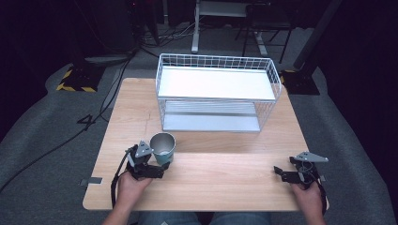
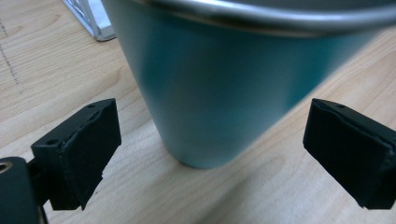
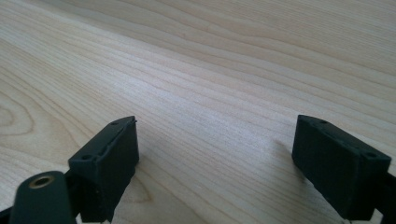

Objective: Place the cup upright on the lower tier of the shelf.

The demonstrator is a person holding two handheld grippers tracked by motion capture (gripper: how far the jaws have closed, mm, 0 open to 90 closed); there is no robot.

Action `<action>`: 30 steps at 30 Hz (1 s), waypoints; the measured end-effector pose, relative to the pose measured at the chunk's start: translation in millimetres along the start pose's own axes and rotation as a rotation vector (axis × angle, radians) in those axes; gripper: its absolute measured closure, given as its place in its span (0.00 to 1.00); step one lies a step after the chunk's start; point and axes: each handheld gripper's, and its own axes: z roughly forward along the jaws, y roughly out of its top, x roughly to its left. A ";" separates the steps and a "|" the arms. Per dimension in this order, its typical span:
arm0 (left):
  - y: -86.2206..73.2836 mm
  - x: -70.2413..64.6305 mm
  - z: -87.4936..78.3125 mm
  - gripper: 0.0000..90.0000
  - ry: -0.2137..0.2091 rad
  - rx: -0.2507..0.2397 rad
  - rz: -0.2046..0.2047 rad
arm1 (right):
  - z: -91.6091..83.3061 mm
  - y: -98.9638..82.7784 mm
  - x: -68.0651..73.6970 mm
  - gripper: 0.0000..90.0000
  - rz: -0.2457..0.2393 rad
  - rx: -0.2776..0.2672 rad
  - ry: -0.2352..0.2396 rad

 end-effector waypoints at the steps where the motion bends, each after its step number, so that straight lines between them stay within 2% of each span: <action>1: 0.6 0.7 1.6 0.06 0.002 0.003 0.008 | 0.0 0.0 0.0 0.17 0.000 0.000 0.000; 2: 0.9 0.3 4.5 0.06 -0.001 0.005 -0.002 | 0.0 0.0 0.0 0.17 0.000 0.000 0.000; 7: 2.4 1.8 13.4 0.09 -0.001 0.010 0.004 | 0.0 0.0 0.0 0.17 0.000 0.000 0.000; 8: 2.3 1.7 14.9 0.10 -0.007 0.006 -0.007 | 0.0 0.0 0.0 0.17 0.000 0.000 0.000; 16: 3.2 0.2 17.5 0.24 -0.006 -0.014 0.020 | 0.0 0.0 0.1 0.17 0.000 0.000 -0.001; 18: 3.4 -0.8 17.7 0.25 0.001 -0.012 0.039 | -0.1 0.0 0.2 0.17 0.000 0.000 -0.001; 23: 3.7 -0.7 16.8 0.25 0.007 -0.006 0.043 | -0.1 0.0 0.2 0.17 0.000 0.000 -0.002; 27: 3.9 -1.2 15.7 0.25 0.014 -0.012 0.030 | -0.1 0.1 0.8 0.17 0.003 0.001 -0.008; 28: 4.5 0.1 14.4 0.26 0.022 -0.013 0.047 | 0.1 0.1 1.1 0.17 0.005 0.000 -0.010; 29: 4.2 -1.0 13.7 0.26 0.018 -0.021 0.024 | 0.1 0.2 1.2 0.17 0.004 0.000 -0.011; 30: 4.5 -0.5 12.1 0.26 0.021 -0.025 0.027 | 0.1 0.2 1.1 0.17 0.005 0.000 -0.011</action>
